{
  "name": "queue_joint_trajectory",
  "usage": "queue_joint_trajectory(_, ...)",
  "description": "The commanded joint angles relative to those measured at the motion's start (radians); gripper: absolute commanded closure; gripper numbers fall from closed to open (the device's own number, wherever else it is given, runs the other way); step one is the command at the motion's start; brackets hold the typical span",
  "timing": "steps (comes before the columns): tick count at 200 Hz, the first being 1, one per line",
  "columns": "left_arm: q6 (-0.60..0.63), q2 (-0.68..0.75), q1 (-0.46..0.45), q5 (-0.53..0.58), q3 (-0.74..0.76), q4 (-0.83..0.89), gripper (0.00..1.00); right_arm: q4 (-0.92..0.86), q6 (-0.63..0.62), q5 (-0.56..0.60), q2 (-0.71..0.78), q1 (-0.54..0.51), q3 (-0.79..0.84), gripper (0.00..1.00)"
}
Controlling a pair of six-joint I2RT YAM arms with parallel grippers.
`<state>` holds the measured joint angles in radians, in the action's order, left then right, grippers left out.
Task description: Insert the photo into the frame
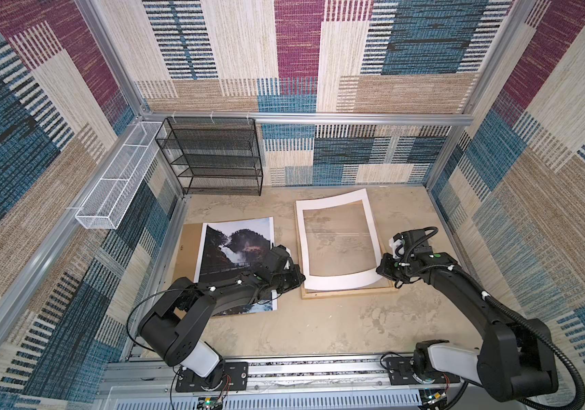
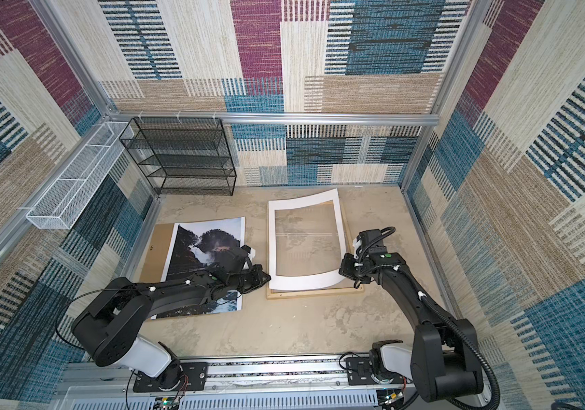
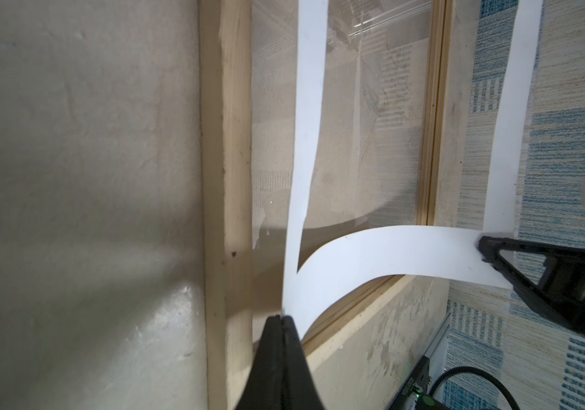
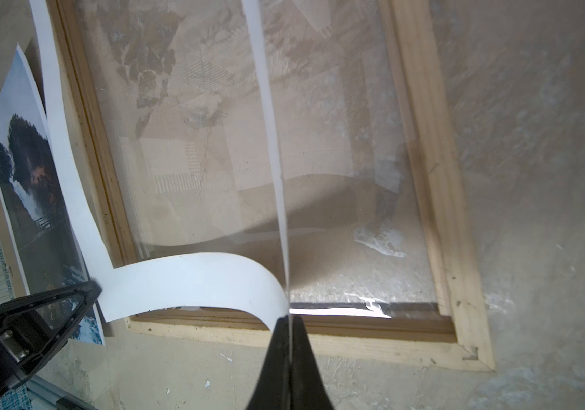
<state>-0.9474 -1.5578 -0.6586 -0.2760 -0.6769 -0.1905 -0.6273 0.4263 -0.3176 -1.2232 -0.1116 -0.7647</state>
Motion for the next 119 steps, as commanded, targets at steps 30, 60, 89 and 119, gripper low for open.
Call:
queue_joint_trajectory(30,-0.020,-0.004,-0.009,-0.035,-0.003,-0.016,1.00,-0.015,0.014,0.023,0.019,0.004,0.021,0.97)
queue_joint_trajectory(60,-0.024,-0.010,-0.017,-0.035,-0.001,-0.016,1.00,-0.018,0.017,0.037,0.021,0.006,0.022,0.85)
queue_joint_trajectory(89,-0.027,-0.016,-0.022,-0.040,-0.003,-0.017,1.00,-0.017,0.019,0.041,0.020,0.007,0.021,0.69)
queue_joint_trajectory(119,-0.027,-0.017,-0.023,-0.035,-0.002,-0.016,1.00,-0.020,0.025,0.057,0.027,0.009,0.022,0.59)
